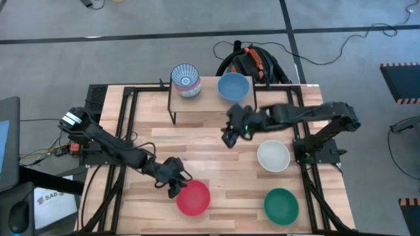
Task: Place and stack bowls onto a shelf
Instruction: Stack the red bowl on top of the blue bowl on the shelf
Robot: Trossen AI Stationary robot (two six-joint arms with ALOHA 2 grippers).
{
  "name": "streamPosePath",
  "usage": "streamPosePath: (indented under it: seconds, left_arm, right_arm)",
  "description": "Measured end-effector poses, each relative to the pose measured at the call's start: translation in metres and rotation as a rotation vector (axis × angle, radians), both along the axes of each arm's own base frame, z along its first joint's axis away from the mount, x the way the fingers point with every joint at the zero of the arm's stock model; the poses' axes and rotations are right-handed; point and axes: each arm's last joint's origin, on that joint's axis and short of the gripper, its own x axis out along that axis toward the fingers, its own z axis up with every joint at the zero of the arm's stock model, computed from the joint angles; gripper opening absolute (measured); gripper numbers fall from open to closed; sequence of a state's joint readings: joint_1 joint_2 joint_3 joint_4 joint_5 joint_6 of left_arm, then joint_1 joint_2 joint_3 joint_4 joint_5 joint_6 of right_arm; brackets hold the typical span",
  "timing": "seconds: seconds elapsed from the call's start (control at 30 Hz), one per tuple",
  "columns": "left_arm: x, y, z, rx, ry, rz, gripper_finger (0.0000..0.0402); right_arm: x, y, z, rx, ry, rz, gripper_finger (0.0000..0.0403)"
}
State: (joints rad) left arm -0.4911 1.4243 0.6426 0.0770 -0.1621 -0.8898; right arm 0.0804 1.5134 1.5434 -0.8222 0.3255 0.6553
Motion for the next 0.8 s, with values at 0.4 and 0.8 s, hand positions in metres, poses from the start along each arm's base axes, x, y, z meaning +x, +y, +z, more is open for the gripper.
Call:
streamPosePath:
  seconds: [0.4, 0.8]
  left_arm:
    - [0.002, -0.005, -0.037, -0.037, 0.188, 0.112, 0.0096]
    - [0.021, -0.006, 0.008, 0.259, 0.181, 0.188, 0.0002]
  right_arm:
    - [0.019, 0.078, -0.041, 0.143, 0.047, -0.048, 0.0202]
    - [0.034, 0.112, -0.069, 0.217, 0.091, 0.022, 0.0167]
